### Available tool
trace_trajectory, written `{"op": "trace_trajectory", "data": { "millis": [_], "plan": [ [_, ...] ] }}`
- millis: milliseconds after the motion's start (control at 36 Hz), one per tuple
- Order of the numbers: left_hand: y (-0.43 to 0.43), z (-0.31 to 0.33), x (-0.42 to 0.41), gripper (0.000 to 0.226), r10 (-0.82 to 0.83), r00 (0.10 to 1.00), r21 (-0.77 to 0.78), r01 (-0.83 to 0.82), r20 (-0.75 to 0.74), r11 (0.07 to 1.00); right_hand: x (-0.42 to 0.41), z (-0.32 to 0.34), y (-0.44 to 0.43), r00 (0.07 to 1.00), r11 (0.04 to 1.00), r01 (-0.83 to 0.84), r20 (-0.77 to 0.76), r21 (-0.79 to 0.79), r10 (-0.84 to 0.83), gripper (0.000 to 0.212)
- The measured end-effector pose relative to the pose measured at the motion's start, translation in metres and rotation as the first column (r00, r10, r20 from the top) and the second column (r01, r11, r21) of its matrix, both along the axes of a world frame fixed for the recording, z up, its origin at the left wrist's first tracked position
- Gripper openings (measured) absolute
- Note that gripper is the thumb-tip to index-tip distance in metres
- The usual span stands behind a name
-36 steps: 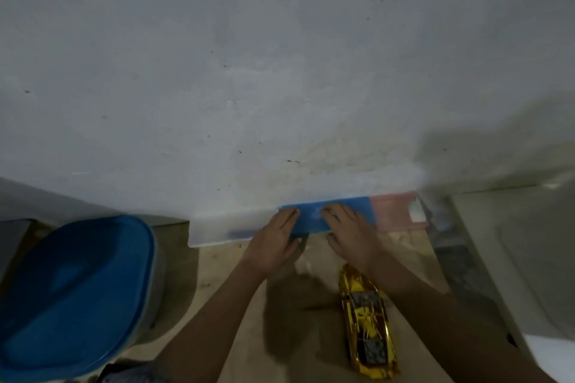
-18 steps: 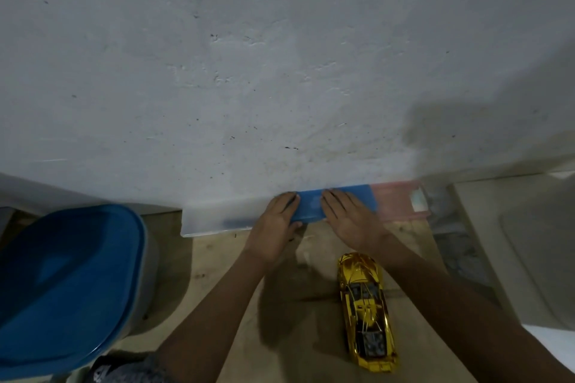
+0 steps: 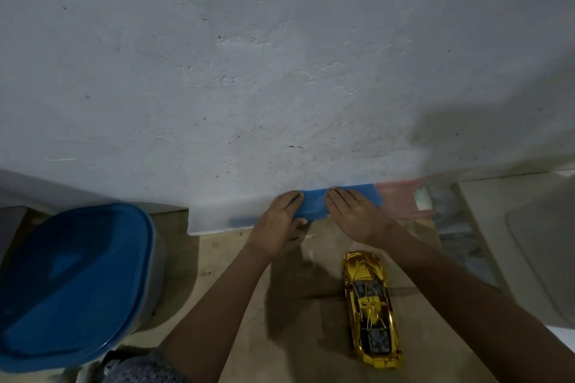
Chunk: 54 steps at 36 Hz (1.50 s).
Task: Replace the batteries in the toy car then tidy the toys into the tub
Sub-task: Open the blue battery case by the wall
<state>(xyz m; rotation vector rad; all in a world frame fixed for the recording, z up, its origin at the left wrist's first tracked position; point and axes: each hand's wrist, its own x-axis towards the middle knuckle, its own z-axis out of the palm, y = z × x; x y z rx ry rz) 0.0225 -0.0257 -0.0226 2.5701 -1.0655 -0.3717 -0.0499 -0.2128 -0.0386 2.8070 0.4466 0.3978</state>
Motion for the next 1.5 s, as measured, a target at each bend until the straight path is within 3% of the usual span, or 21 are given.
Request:
{"op": "trace_trajectory", "data": {
  "millis": [250,528,611,694,778,917,1083,1194,1361,1500],
  "plan": [
    [-0.003,0.008,-0.003,0.056,0.028,0.998,-0.003,-0.029,-0.048,1.0,-0.001,-0.01,-0.002,1.0,1.0,0.002,0.02,0.012,-0.002,0.065],
    [-0.001,0.01,-0.001,0.054,0.064,0.993,-0.046,-0.069,-0.104,0.997,0.004,-0.017,-0.008,0.994,0.992,0.0,0.108,0.127,-0.013,0.036],
    [-0.001,0.006,-0.01,0.056,0.215,0.97,-0.146,-0.23,-0.113,0.962,0.003,-0.015,-0.007,0.991,0.978,0.038,0.114,0.205,-0.062,0.044],
    [-0.003,0.004,-0.02,0.056,0.415,0.894,-0.23,-0.446,-0.169,0.865,0.001,-0.014,-0.004,0.988,0.96,0.103,0.081,0.259,-0.128,0.043],
    [-0.008,0.006,-0.026,0.054,0.492,0.838,-0.264,-0.543,-0.235,0.797,-0.001,-0.013,-0.001,0.983,0.941,0.16,0.034,0.298,-0.178,0.052],
    [-0.012,0.009,-0.026,0.044,0.559,0.768,-0.256,-0.635,-0.312,0.729,-0.001,-0.014,0.0,0.986,0.937,0.126,0.065,0.327,-0.155,0.038],
    [-0.012,0.008,-0.023,0.031,0.586,0.735,-0.245,-0.671,-0.342,0.7,-0.003,-0.014,-0.001,0.989,0.932,0.097,0.073,0.349,-0.131,0.045],
    [-0.013,0.01,-0.024,0.029,0.599,0.72,-0.24,-0.688,-0.351,0.685,-0.004,-0.019,0.0,0.988,0.946,0.079,0.105,0.316,-0.118,0.028],
    [-0.014,0.011,-0.024,0.028,0.607,0.709,-0.227,-0.697,-0.358,0.68,-0.004,-0.017,0.0,0.989,0.961,0.067,0.111,0.267,-0.1,0.03],
    [-0.011,0.01,-0.026,0.03,0.566,0.771,-0.219,-0.63,-0.292,0.745,0.009,-0.009,-0.001,0.981,0.94,0.083,0.137,0.331,-0.135,0.028]
  ]
}}
